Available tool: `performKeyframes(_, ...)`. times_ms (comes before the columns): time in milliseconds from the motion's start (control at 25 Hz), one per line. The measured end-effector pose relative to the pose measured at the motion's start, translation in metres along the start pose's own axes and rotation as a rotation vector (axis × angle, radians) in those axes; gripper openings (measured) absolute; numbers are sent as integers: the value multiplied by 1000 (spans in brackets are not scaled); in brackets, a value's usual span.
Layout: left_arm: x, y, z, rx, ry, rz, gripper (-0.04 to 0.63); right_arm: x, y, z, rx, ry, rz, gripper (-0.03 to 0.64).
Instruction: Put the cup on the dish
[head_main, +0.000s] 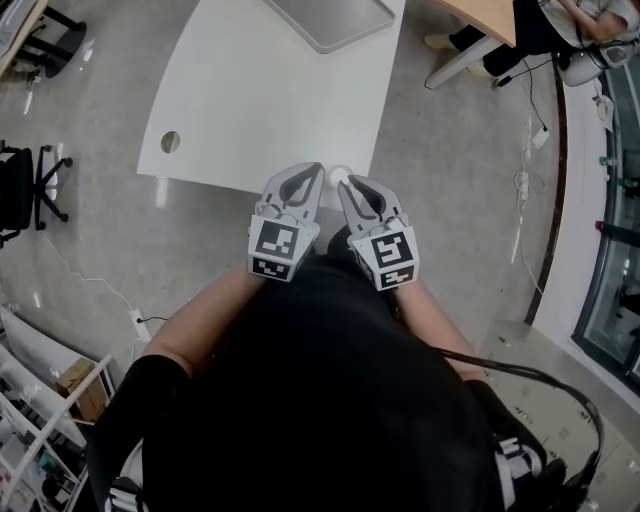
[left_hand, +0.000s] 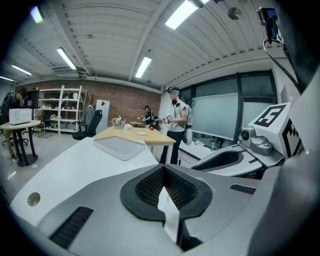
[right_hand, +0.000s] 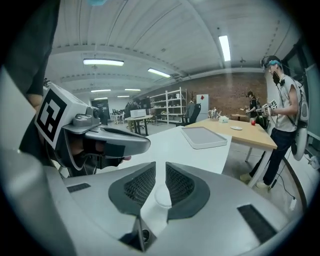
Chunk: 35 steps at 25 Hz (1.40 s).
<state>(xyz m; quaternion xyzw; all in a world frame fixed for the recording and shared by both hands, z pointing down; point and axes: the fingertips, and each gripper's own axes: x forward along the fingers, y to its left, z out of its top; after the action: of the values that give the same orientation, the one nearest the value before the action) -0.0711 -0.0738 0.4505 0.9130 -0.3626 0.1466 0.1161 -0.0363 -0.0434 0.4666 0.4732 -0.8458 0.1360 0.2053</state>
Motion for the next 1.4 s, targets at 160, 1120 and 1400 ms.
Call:
performKeyframes(160,6,5,-15,-10,33,4,6,11,6,-15,15,42,50,137)
performKeyframes(1120,51,36,-75,-52,189,66,6,87,-22,-93,18,175,123,238)
performKeyframes(1400,43,47,-83,-57,203,76,6,103,-19,-94,9,171,132,238)
